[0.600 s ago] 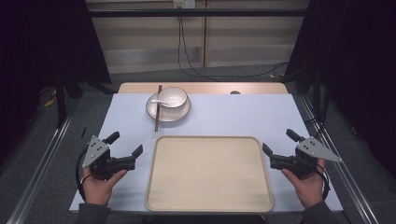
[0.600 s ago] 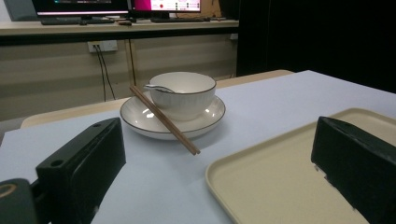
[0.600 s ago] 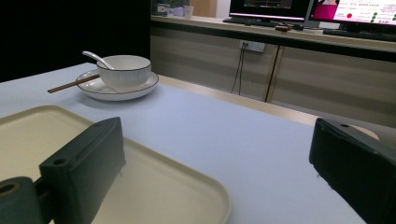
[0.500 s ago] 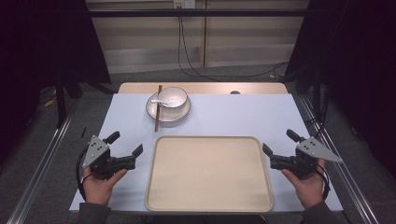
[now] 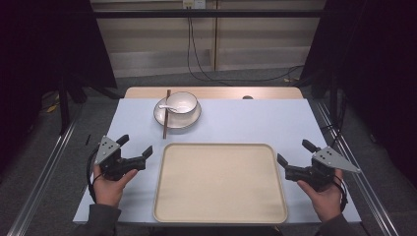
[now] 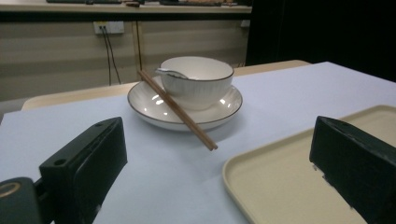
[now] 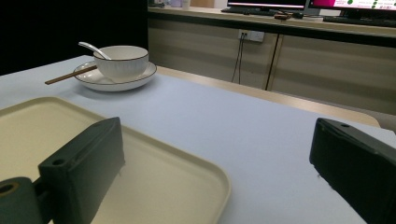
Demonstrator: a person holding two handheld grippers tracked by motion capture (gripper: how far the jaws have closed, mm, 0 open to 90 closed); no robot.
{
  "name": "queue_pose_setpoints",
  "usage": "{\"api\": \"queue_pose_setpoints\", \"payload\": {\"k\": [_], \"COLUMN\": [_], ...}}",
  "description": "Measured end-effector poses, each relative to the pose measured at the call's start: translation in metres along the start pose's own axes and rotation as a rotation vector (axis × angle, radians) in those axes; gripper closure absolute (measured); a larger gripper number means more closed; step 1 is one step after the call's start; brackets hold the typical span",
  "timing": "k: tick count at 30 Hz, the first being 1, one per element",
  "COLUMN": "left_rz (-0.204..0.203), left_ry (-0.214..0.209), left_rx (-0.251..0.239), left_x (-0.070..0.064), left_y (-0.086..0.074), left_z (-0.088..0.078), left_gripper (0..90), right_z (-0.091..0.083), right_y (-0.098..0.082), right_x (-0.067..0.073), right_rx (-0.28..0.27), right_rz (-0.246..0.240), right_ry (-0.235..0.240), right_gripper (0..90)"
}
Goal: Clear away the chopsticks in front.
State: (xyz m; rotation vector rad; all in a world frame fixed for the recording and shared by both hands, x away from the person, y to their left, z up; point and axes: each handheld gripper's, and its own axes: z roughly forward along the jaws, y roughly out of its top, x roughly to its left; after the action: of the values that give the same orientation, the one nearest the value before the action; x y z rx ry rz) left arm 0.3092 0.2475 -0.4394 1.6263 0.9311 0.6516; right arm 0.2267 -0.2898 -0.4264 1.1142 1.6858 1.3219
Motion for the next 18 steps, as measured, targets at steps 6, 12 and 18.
{"api": "queue_pose_setpoints", "payload": {"k": [6,12,18], "left_rz": [-0.036,-0.052,-0.087], "left_ry": [0.022,0.043,0.065], "left_rx": [-0.004,0.013,0.037], "left_x": [0.004,0.006,0.017], "left_y": [0.003,0.008,0.01], "left_z": [0.009,0.022,0.037], "left_gripper": [3.7,3.8,3.9], "right_z": [-0.002,-0.007,-0.007], "right_y": [-0.002,-0.004,-0.005], "right_x": [-0.001,-0.002,-0.001], "right_rx": [0.004,0.0,0.007], "right_rz": [0.009,0.002,0.01], "right_ry": [-0.002,-0.003,-0.005], "right_gripper": [2.1,2.2,2.3]}}
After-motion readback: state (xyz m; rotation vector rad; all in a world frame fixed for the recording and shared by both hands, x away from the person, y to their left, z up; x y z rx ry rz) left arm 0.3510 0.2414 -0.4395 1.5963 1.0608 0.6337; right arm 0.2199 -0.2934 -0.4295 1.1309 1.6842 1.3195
